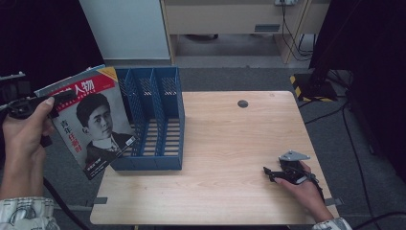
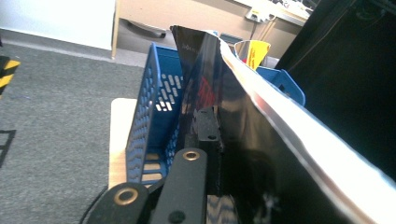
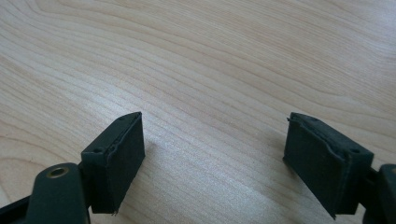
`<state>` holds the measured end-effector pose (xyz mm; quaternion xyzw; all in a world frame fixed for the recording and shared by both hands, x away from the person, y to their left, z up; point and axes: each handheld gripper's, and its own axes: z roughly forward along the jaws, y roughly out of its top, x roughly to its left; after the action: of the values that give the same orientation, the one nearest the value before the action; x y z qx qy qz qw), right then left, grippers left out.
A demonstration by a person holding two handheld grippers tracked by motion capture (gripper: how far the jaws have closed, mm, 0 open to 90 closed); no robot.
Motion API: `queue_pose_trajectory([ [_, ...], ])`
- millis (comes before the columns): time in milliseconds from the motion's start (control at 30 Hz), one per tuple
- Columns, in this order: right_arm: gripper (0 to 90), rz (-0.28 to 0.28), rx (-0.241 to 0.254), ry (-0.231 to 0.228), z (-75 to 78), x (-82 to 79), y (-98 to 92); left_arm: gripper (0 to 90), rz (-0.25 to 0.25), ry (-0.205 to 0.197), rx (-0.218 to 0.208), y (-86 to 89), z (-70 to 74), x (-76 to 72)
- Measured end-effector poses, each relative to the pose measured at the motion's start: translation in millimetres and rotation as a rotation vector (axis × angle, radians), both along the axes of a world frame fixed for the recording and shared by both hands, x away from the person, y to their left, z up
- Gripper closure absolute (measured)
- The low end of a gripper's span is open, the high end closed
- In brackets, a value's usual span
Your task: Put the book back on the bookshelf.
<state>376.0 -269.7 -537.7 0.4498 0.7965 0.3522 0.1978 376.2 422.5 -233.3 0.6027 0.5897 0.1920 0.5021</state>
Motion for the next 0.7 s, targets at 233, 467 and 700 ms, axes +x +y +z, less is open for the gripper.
queue_pose_trajectory([
  [233,20.5,-0.001,0.001,0.001,0.1,-0.1,0.1,86.3,0.024,0.001,0.036,0.1,-3.9,5.7],
  [467,20.5,0.0,0.001,0.0,0.0,0.0,0.1,86.4,0.058,0.005,0.069,-2.8,-8.0,16.0],
  [700,20.5,0.001,0.0,0.0,0.1,0.1,0.0,86.4,0.071,-0.001,0.077,0.7,-4.2,14.2],
])
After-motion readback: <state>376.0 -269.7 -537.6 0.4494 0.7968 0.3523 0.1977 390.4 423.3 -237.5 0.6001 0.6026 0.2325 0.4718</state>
